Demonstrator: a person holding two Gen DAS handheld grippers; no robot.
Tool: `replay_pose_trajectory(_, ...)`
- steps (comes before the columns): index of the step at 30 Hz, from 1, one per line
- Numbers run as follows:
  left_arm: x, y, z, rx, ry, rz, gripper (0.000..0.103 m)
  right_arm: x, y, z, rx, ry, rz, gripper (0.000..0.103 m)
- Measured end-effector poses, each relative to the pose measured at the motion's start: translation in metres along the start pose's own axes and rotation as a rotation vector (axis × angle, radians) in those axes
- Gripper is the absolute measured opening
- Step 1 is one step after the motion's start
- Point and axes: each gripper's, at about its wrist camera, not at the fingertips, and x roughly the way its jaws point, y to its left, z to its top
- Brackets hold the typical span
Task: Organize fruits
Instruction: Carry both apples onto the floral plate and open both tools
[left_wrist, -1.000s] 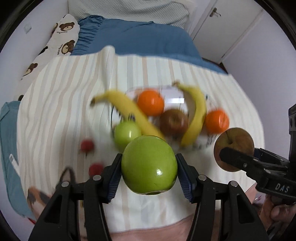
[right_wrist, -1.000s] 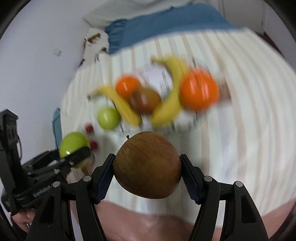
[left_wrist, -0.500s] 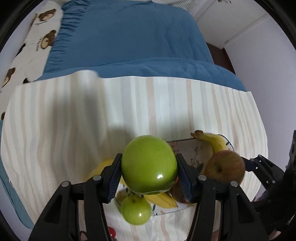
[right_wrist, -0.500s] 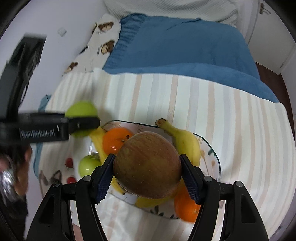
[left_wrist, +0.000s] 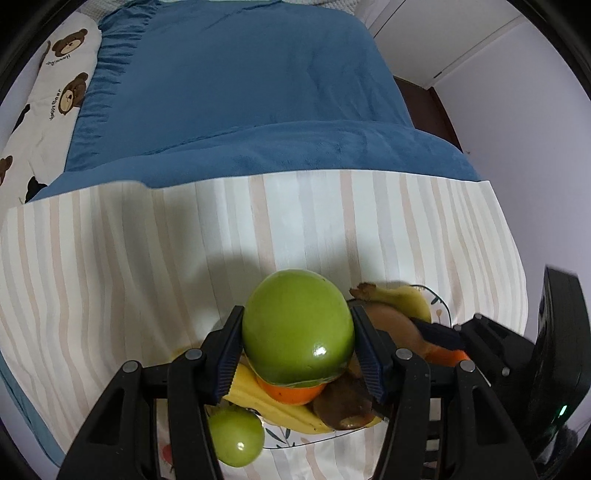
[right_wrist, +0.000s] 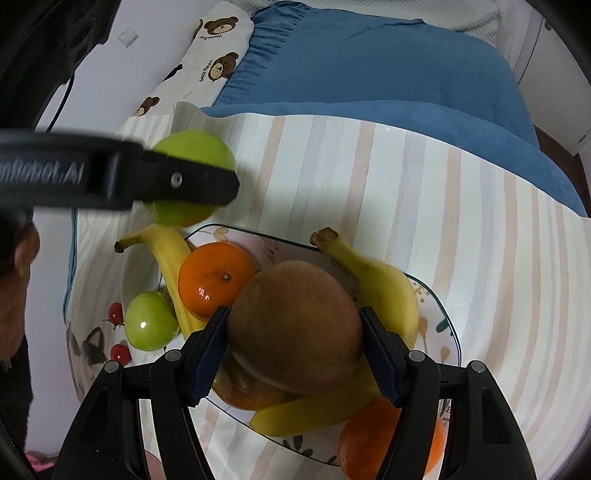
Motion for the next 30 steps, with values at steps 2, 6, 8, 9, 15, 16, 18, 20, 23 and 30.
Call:
replay_pose_trajectory(2, -0.004, -0.001, -0.011, -0.002, -0.025, 0.003, 0.053, 0.0, 0.001, 0.002, 0.008, 0.0, 0.002, 0.075)
replay_pose_trajectory(6, -0.021, -0.003, -0.037, 0.002, -0.094, 0.017, 0.053, -0.008, -0.01, 0.0, 0.041, -0.008, 0.042, 0.076)
replay_pose_trajectory(8, -0.031, -0.007, -0.053, 0.015, -0.14, 0.036, 0.053, -0.015, -0.017, -0.003, 0.064, -0.022, 0.052, 0.08)
replay_pose_trajectory(9, -0.036, -0.01, -0.06, 0.021, -0.162, 0.048, 0.053, -0.02, -0.021, -0.005, 0.075, -0.032, 0.055, 0.081)
replay_pose_trajectory(15, -0.037, -0.033, -0.088, 0.084, -0.195, 0.057, 0.053, -0.045, -0.046, -0.017, 0.146, -0.099, 0.079, 0.081)
replay_pose_trajectory(16, -0.034, -0.037, -0.086, 0.083, -0.178, 0.031, 0.053, -0.049, -0.049, -0.02, 0.155, -0.112, 0.071, 0.081)
replay_pose_trajectory(18, -0.029, -0.045, -0.082, 0.081, -0.156, -0.016, 0.053, -0.055, -0.059, -0.027, 0.189, -0.137, 0.057, 0.081)
replay_pose_trajectory(20, -0.023, -0.057, -0.076, 0.097, -0.136, -0.061, 0.054, -0.059, -0.068, -0.032, 0.232, -0.158, 0.052, 0.081)
replay_pose_trajectory(23, -0.006, -0.077, -0.069, 0.132, -0.094, -0.09, 0.054, -0.065, -0.086, -0.039, 0.309, -0.182, 0.04, 0.081)
replay_pose_trajectory(30, 0.032, -0.106, -0.066, 0.196, -0.023, -0.026, 0.056, -0.066, -0.115, -0.055, 0.44, -0.199, 0.013, 0.081)
